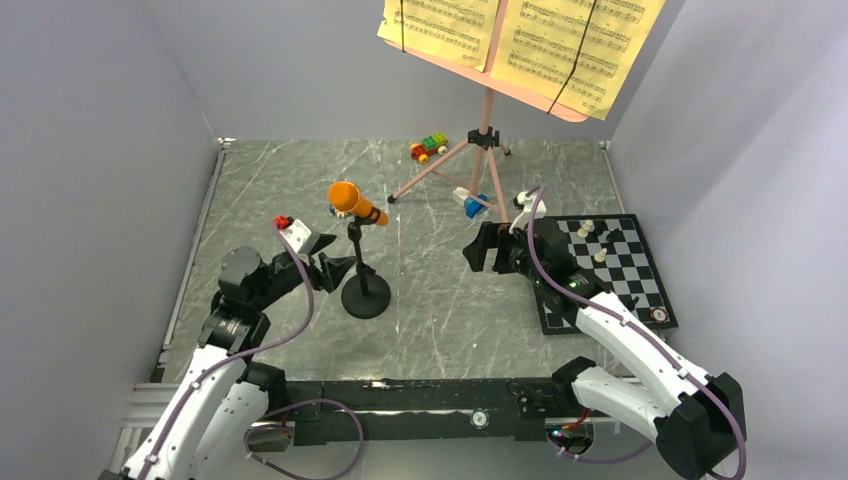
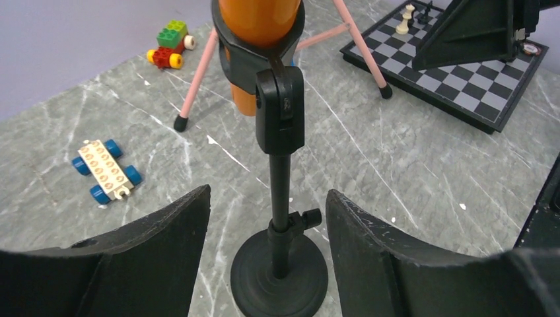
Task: Pack up the instrument practice props
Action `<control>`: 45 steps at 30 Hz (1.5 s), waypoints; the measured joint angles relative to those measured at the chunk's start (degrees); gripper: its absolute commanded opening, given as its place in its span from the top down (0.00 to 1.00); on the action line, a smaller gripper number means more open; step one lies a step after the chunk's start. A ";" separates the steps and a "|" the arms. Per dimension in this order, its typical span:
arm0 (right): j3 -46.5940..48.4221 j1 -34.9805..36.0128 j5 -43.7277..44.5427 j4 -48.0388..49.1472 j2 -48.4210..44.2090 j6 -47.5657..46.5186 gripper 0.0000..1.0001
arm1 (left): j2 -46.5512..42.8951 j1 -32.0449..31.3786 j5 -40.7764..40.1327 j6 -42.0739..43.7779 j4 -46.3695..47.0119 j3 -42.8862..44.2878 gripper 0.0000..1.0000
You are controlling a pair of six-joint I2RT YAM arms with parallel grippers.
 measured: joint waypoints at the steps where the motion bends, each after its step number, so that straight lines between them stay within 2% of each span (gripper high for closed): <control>1: 0.00 0.00 -0.02 0.00 0.00 0.00 0.01 | 0.92 -0.50 -0.04 0.13 0.31 0.07 0.31; 7: 0.00 0.00 -0.48 0.02 0.02 0.00 0.01 | 5.57 -3.04 -0.50 -0.13 3.91 0.17 0.36; 12: 0.00 0.00 -1.03 0.20 0.04 0.02 0.01 | 8.09 -4.83 -2.32 -1.66 7.45 0.17 0.53; 19: 0.00 0.00 -1.38 0.42 0.07 0.02 0.00 | 10.69 -6.73 -6.71 -5.25 10.75 -0.26 0.70; 25: 0.00 0.28 -1.95 0.46 0.24 0.02 0.00 | 10.73 -8.55 -8.90 -6.29 12.17 -0.85 1.00; 36: 0.76 4.57 -6.01 0.85 2.29 -1.09 0.00 | 9.97 -11.02 -10.99 -8.07 14.14 -2.03 1.00; 45: 2.45 6.45 -10.67 3.58 5.22 1.75 0.03 | 10.08 -16.17 -10.97 -12.20 19.54 -3.72 1.00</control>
